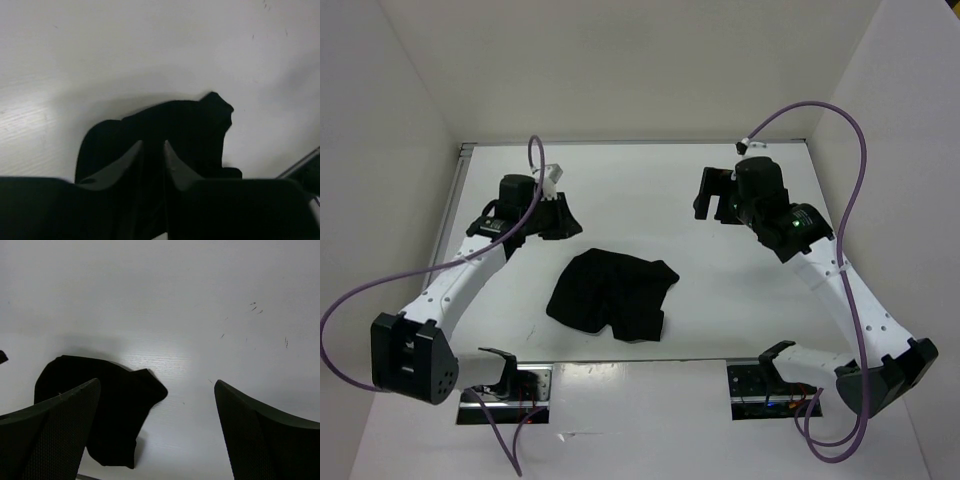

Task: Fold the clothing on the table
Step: Grab the skirt from the pile

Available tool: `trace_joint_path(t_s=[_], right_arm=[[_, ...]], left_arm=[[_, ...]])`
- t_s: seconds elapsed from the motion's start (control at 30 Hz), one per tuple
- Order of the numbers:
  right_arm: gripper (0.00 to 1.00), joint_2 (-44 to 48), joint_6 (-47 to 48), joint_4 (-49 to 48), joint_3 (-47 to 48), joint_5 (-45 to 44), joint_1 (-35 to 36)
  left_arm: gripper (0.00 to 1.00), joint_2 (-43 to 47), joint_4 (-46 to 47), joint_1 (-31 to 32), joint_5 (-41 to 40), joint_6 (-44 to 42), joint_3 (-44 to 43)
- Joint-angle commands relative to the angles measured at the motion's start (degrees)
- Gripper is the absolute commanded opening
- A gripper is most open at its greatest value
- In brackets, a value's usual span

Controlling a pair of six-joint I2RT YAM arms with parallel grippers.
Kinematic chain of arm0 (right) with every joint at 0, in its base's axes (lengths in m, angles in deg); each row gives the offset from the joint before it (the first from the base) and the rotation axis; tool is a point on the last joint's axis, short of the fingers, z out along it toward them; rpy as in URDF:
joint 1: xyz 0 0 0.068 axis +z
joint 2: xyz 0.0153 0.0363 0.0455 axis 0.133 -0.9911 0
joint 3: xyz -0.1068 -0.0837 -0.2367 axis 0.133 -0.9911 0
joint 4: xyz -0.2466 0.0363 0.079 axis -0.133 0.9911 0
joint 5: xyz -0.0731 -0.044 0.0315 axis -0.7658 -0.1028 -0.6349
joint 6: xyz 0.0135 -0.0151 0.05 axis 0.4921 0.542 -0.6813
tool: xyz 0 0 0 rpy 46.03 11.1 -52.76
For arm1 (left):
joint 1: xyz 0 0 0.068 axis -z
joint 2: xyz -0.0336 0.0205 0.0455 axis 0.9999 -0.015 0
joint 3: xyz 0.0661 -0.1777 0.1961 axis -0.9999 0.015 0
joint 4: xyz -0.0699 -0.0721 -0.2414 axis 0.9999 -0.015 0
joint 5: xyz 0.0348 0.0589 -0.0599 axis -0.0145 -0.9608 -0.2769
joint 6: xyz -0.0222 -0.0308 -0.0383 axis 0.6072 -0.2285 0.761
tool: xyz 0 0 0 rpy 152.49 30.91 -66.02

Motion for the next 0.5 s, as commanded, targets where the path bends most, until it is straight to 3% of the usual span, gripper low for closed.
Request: trace_joint_path(t_s=[0.0,0.03,0.07,0.13,0.3,0.47], right_arm=[[0.99,1.88,-1.4,-2.01,-0.86,0.17,-0.33],[0.99,1.88,-1.4,-2.01,-0.86,0.17,-0.33],[0.99,1.88,-1.4,-1.49,-1.39,0.17,-0.33],[0.99,1.88,-2.01,-1.48,-1.39,0.7,-0.33],[0.98,3.02,-3.77,-0.96,-3.23,2.27,-0.33],[0.97,4.77,-4.92,-0.96,-4.81,2.81,-0.33]], left_arm=[[0.24,-3.37,-6.95,2.02,5.51,-6.21,-2.47],[0.19,-3.9,-7.57,3.16,5.51,-6.91,-2.47],[0.2,-4.78,-7.58,3.7,4.9,-6.92,-1.25],[0.34,-5.66,-8.11,5.36,4.11,-7.44,-0.19],[0.46,-8.37,-7.49,8.27,4.1,-6.83,1.4],[0.47,-14.52,-8.19,11.33,2.96,-7.36,1.23]])
